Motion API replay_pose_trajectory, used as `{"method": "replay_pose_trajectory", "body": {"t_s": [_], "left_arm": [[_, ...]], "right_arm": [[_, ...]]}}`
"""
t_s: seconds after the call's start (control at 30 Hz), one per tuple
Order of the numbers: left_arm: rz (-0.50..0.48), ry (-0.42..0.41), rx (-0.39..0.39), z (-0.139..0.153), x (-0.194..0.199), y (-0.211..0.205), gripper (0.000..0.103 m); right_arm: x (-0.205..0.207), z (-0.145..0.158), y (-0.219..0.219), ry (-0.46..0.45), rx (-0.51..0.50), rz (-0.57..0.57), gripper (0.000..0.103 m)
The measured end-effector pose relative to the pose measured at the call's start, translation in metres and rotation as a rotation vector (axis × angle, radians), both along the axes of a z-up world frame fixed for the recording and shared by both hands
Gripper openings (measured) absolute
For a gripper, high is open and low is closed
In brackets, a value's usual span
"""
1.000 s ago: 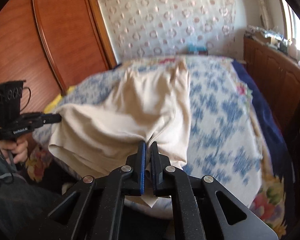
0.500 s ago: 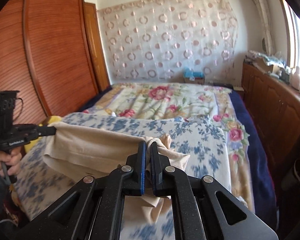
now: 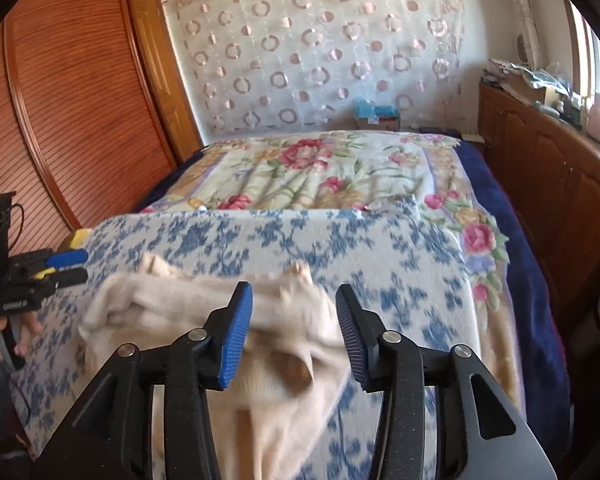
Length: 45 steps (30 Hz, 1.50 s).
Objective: Fold small clothes
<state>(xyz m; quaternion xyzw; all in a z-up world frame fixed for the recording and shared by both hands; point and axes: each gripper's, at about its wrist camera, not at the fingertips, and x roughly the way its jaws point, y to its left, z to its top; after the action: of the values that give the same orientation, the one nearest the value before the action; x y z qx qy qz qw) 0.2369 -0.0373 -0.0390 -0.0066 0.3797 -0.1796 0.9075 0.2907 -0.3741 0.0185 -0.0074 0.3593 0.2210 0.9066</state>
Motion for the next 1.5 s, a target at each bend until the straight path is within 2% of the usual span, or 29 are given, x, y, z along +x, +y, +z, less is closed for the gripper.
{"method": "replay_pose_trajectory", "body": {"t_s": [0.17,0.33,0.43,0.5,0.63,0.67,0.73,0.8,0.87,0.97,1.07,1.13,1.17,1.23,1.27,1.33,1.4,1.5], "left_arm": [[-0.039,0.044,0.022,-0.014,-0.021,0.0,0.051],[-0.091,0.068,0.036,-0.023,-0.022,-0.019,0.051],[-0.096,0.083,0.039,-0.026,-0.012,-0.032,0.051],[-0.097,0.077,0.035,-0.023,-0.004,-0.039,0.051],[-0.091,0.031,0.044,-0.01,0.013,-0.046,0.051],[-0.089,0.016,0.043,-0.007,0.018,-0.048,0.051],[-0.082,0.005,0.051,-0.003,0.028,-0.049,0.051],[-0.086,0.005,0.05,-0.003,0.037,-0.05,0.051],[-0.084,0.016,0.051,-0.005,0.046,-0.049,0.051],[-0.021,0.003,0.068,-0.006,0.059,-0.044,0.052],[0.065,-0.008,0.071,-0.007,0.073,-0.033,0.052],[0.106,-0.012,0.082,-0.008,0.079,-0.028,0.051],[0.108,-0.003,0.071,-0.009,0.08,-0.025,0.051],[0.109,-0.011,0.064,-0.007,0.079,-0.022,0.052],[0.113,-0.024,0.071,-0.005,0.076,-0.021,0.052],[0.11,-0.036,0.071,-0.003,0.069,-0.02,0.052],[0.112,-0.052,0.058,0.001,0.062,-0.019,0.052],[0.111,-0.079,0.021,0.009,0.053,-0.015,0.052]], "right_arm": [[-0.029,-0.007,-0.005,0.021,-0.078,0.03,0.046],[-0.048,-0.013,-0.002,0.037,-0.129,0.073,0.046],[-0.035,-0.023,0.0,0.081,-0.099,0.064,0.046],[-0.027,-0.027,0.009,0.069,-0.136,0.073,0.046],[-0.009,-0.027,0.018,0.044,-0.134,0.09,0.045],[-0.005,-0.024,0.019,0.028,-0.131,0.092,0.04],[0.003,-0.02,0.02,0.008,-0.113,0.113,0.019],[0.012,-0.017,0.02,-0.006,-0.095,0.129,0.005],[0.02,-0.014,0.017,-0.014,-0.065,0.122,0.002],[0.032,-0.008,0.012,-0.046,-0.055,0.068,0.002],[0.049,-0.01,0.009,-0.032,-0.067,0.011,0.001],[0.058,-0.015,0.01,-0.015,-0.111,-0.04,0.002],[0.061,-0.016,0.011,-0.014,-0.127,-0.063,0.004],[0.062,-0.016,0.014,-0.017,-0.14,-0.083,0.024],[0.06,-0.014,0.015,-0.032,-0.149,-0.09,0.029],[0.057,-0.012,0.014,-0.039,-0.15,-0.089,0.047],[0.052,-0.009,0.011,-0.042,-0.158,-0.103,0.06],[0.041,-0.004,0.009,-0.043,-0.136,-0.095,0.061]]}}
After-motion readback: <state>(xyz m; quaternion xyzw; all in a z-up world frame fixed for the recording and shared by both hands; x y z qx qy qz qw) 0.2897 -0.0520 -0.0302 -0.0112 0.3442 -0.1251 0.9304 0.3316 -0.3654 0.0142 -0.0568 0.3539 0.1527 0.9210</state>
